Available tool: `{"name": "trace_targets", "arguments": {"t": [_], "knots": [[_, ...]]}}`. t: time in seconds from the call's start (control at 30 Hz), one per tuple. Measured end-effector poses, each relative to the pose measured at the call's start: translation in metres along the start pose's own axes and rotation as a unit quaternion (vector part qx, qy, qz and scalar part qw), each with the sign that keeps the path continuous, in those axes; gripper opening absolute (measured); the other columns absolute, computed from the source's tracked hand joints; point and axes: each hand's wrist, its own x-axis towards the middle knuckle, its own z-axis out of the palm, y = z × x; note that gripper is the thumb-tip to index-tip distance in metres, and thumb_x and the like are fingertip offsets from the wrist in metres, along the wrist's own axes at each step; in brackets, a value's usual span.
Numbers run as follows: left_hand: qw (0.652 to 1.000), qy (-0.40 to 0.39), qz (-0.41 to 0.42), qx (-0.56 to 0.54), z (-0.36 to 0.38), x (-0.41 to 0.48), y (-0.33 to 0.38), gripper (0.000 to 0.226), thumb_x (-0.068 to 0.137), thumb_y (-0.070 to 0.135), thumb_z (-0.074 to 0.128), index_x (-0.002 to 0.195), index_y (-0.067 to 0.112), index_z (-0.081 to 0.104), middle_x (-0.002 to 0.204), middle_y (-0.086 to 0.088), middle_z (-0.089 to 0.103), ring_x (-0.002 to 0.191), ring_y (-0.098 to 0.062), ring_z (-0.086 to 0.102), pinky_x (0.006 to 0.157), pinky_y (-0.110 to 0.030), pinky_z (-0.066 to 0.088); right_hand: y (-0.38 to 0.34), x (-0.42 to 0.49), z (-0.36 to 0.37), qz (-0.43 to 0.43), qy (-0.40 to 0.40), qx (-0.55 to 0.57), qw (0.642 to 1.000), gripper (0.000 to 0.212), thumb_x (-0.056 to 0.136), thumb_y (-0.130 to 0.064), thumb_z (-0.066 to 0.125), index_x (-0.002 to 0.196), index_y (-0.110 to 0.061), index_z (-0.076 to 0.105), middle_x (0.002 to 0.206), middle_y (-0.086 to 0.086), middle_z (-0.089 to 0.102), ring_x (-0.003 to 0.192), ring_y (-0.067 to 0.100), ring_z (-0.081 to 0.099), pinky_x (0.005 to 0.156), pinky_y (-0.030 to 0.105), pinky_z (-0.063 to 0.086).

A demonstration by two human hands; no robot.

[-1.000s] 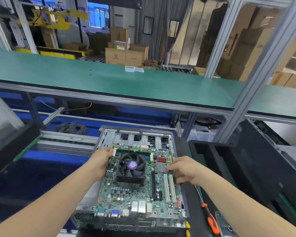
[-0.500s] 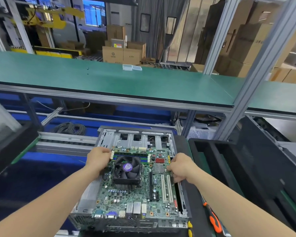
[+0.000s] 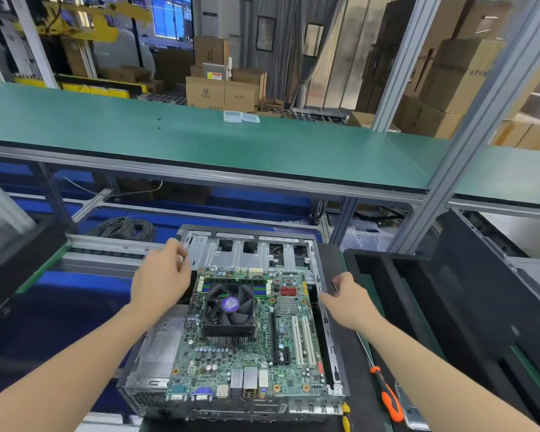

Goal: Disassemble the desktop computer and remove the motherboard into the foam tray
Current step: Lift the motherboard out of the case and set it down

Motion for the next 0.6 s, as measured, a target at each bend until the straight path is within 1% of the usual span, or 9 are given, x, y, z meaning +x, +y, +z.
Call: {"name": "trace_targets", "arguments": {"t": [0.07, 0.13, 0.23, 0.3, 0.33, 0.4, 0.47, 0.53, 0.6], "knots": [[0.997, 0.0, -0.038, -0.062, 0.001, 0.0, -0.024, 0.042, 0.091, 0.027, 0.073, 0.126, 0.017, 0.052, 0.11, -0.003, 0.062, 0.098, -0.023, 0.061, 0.082, -0.046, 0.055, 0.007, -0.006, 0.018, 0.015, -0.023, 0.093, 0.995, 0.061, 0.1, -0.046, 0.059, 0.148, -0.017, 0.035, 0.141, 0.009, 0.053, 0.103, 0.016, 0.057, 0.087, 0.032, 0.043], [0.968, -0.092, -0.141, -0.184, 0.005, -0.005, -0.052, 0.064, 0.092, 0.036, 0.075, 0.145, 0.023, 0.043, 0.133, -0.004, 0.055, 0.115, -0.025, 0.057, 0.093, -0.046, 0.05, 0.015, -0.015, 0.036, 0.021, -0.023, 0.157, 0.987, 0.067, 0.101, -0.048, 0.058, 0.156, -0.021, 0.03, 0.151, 0.005, 0.049, 0.118, 0.018, 0.053, 0.099, 0.035, 0.043], [0.892, -0.216, -0.249, -0.311, 0.013, -0.021, -0.074, 0.042, 0.089, 0.063, 0.064, 0.129, 0.064, 0.051, 0.124, 0.021, 0.063, 0.109, -0.008, 0.063, 0.088, -0.034, 0.046, 0.02, -0.021, 0.049, 0.024, -0.008, 0.213, 0.977, 0.068, 0.104, -0.046, 0.054, 0.162, -0.025, 0.028, 0.161, -0.004, 0.041, 0.142, 0.02, 0.043, 0.114, 0.035, 0.036], [0.877, -0.216, -0.248, -0.351, 0.021, -0.021, -0.077, 0.025, 0.09, 0.063, 0.06, 0.113, 0.071, 0.06, 0.112, 0.032, 0.07, 0.098, 0.003, 0.069, 0.086, -0.029, 0.045, 0.02, -0.017, 0.051, 0.013, 0.011, 0.216, 0.976, 0.06, 0.105, -0.041, 0.053, 0.16, -0.024, 0.035, 0.154, -0.009, 0.049, 0.137, 0.016, 0.048, 0.109, 0.029, 0.037], [0.872, -0.206, -0.244, -0.371, 0.025, -0.018, -0.076, 0.022, 0.094, 0.058, 0.058, 0.113, 0.067, 0.063, 0.109, 0.031, 0.072, 0.095, 0.005, 0.069, 0.085, -0.029, 0.045, 0.019, -0.015, 0.053, 0.007, 0.016, 0.215, 0.976, 0.055, 0.105, -0.039, 0.053, 0.158, -0.025, 0.041, 0.146, -0.01, 0.057, 0.128, 0.014, 0.055, 0.104, 0.028, 0.041], [0.861, -0.187, -0.254, -0.399, 0.036, -0.004, -0.07, 0.032, 0.105, 0.039, 0.052, 0.135, 0.049, 0.058, 0.124, 0.009, 0.072, 0.107, -0.01, 0.067, 0.099, -0.039, 0.046, 0.018, -0.009, 0.053, 0.0, 0.015, 0.22, 0.975, 0.049, 0.105, -0.036, 0.052, 0.153, -0.027, 0.047, 0.127, -0.013, 0.067, 0.111, 0.012, 0.062, 0.094, 0.029, 0.047], [0.853, -0.189, -0.268, -0.406, 0.048, 0.014, -0.071, 0.045, 0.11, 0.022, 0.043, 0.155, 0.025, 0.042, 0.145, -0.013, 0.057, 0.13, -0.032, 0.056, 0.118, -0.048, 0.034, 0.018, 0.002, 0.049, -0.01, 0.01, 0.221, 0.975, 0.05, 0.106, -0.034, 0.051, 0.154, -0.026, 0.046, 0.133, -0.013, 0.064, 0.119, 0.013, 0.059, 0.102, 0.032, 0.047], [0.853, -0.193, -0.279, -0.398, 0.058, 0.026, -0.07, 0.048, 0.111, 0.017, 0.04, 0.159, 0.018, 0.034, 0.152, -0.017, 0.048, 0.141, -0.036, 0.046, 0.121, -0.045, 0.03, 0.017, 0.019, 0.042, -0.016, 0.007, 0.217, 0.976, 0.05, 0.106, -0.033, 0.051, 0.156, -0.026, 0.044, 0.141, -0.012, 0.06, 0.127, 0.015, 0.056, 0.108, 0.036, 0.046], [0.846, -0.188, -0.289, -0.406, 0.068, 0.037, -0.062, 0.046, 0.111, 0.022, 0.043, 0.157, 0.019, 0.04, 0.15, -0.015, 0.052, 0.138, -0.034, 0.049, 0.12, -0.044, 0.032, 0.016, 0.038, 0.034, -0.017, 0.003, 0.216, 0.976, 0.045, 0.107, -0.033, 0.05, 0.152, -0.031, 0.049, 0.113, -0.016, 0.069, 0.094, 0.005, 0.063, 0.082, 0.028, 0.052]]}}
